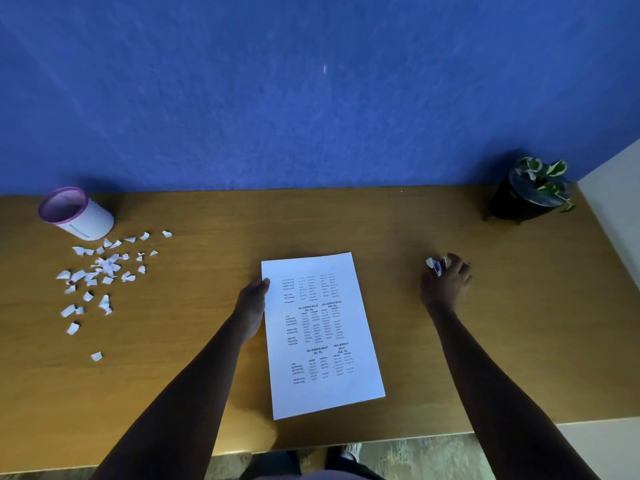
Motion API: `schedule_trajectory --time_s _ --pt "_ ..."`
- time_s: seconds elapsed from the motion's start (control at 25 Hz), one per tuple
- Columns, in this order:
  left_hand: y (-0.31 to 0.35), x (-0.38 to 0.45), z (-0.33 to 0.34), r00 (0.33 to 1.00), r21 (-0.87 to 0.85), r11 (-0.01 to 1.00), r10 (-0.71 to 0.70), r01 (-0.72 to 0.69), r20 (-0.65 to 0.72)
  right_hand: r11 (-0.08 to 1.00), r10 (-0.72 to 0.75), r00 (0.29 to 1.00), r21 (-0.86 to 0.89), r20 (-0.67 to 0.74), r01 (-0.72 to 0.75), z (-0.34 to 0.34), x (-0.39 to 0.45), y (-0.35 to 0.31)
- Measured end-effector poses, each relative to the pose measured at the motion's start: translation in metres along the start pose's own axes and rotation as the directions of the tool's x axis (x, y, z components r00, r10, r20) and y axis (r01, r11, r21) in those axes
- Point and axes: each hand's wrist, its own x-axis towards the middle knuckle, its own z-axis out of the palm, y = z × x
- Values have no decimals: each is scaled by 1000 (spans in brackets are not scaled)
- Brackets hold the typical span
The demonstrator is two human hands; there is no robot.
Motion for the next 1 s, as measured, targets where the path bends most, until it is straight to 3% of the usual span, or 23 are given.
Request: schedule_trajectory --time_s 0.16,0.4,0.48,0.56,0.68,0.76,0.88,1.0 --pt "1 -2 1 1000 -9 1000 -4 4 -8 997 46 991 63 126 -54 1 14 13" --pt "-4 3 -2 1000 -12 1000 -11 11 12 1000 -19 994 -7 111 19 5 16 7" --pt "-5 4 -2 1000 -18 1000 -7 7 18 997 -7 985 77 170 -6 9 19 5" --pt "-4 3 -3 1000 -26 1000 -1 2 27 959 20 946 262 323 -110 16 16 -4" --pt "-2 -1 -4 999 -39 999 9 -7 46 702 -64 757 568 651 -429 15 -4 -34" --pt "-1 -3 -3 998 -41 999 15 -12 62 561 -158 548 532 821 -634 7 -22 -64" --pt "1 -5 -1 998 -47 999 23 -20 61 519 -248 323 406 914 -752 8 -42 -100" --pt "-3 -4 -2 994 -33 999 36 -33 99 593 -266 219 339 939 -730 19 -58 -127"
